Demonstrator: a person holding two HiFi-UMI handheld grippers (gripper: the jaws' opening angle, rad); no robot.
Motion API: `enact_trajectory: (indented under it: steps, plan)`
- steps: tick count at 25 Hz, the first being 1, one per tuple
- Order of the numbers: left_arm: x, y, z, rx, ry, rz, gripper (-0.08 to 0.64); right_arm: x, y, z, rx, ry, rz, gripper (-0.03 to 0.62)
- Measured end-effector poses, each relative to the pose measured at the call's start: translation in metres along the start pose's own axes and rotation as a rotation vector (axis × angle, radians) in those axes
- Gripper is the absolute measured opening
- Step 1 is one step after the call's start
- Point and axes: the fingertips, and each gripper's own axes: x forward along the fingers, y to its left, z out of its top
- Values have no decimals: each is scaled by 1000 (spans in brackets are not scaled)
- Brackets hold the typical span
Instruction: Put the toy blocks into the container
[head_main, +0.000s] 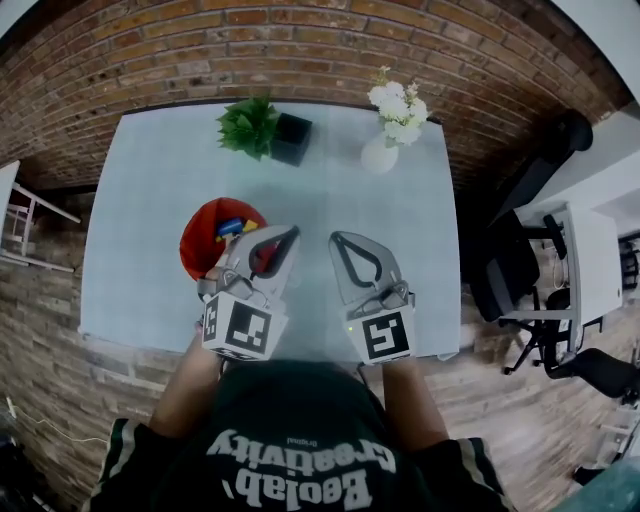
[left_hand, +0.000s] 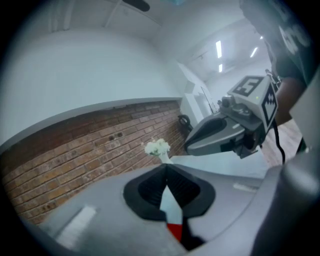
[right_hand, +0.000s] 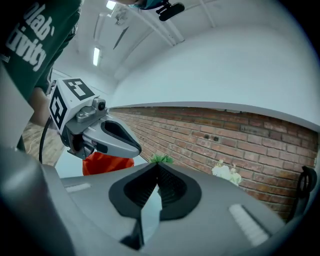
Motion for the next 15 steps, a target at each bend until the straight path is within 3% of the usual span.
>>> enact_trajectory:
  steps: [15]
  plan:
    - [6, -14, 12, 4, -21, -24, 3, -17, -8, -3, -19, 21, -45, 6]
